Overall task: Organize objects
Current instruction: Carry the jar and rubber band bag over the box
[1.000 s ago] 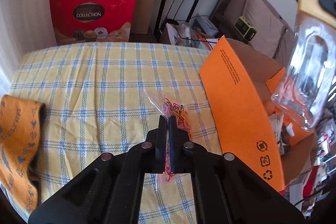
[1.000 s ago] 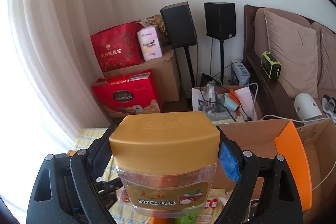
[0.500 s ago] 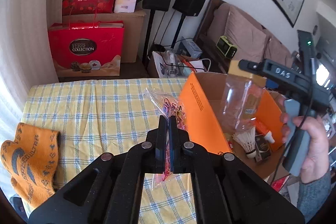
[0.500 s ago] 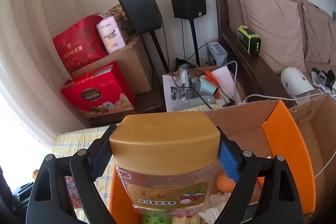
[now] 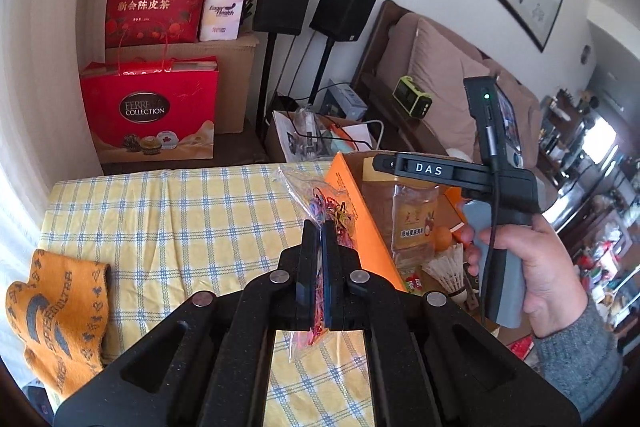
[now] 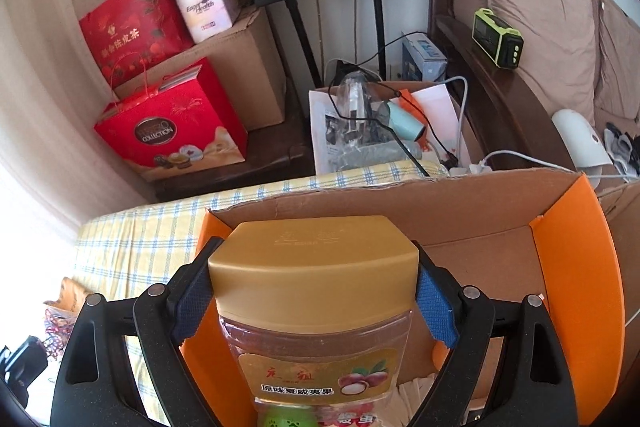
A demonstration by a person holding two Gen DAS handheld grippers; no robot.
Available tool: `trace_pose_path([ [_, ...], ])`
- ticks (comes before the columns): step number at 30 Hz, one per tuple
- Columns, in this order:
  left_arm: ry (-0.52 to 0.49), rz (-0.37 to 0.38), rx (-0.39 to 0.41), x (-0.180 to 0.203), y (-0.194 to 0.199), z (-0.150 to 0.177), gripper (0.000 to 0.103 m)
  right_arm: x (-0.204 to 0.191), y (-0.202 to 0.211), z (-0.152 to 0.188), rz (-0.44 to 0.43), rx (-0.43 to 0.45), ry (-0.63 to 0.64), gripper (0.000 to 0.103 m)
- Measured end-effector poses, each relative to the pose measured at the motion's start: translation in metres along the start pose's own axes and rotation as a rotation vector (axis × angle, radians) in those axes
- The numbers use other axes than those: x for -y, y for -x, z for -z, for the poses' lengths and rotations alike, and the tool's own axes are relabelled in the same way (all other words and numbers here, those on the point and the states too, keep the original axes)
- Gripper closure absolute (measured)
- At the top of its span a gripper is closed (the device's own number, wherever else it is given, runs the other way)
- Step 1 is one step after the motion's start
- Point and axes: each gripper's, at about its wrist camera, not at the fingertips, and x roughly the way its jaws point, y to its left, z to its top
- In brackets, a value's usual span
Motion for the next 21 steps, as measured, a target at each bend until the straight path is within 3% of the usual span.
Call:
trace_pose_path([
  [15, -0.020, 0.018, -0.005, 0.012, 0.003, -0.004, 0.101, -0.015, -0.016, 0.001, 0.011, -0.032, 0.041, 0.014],
  [21, -0.018, 0.026, -0.004, 0.016, 0.002, -0.007, 0.101, -0.016, -0.032, 0.003, 0.009, -0.099, 0.051, 0.014],
])
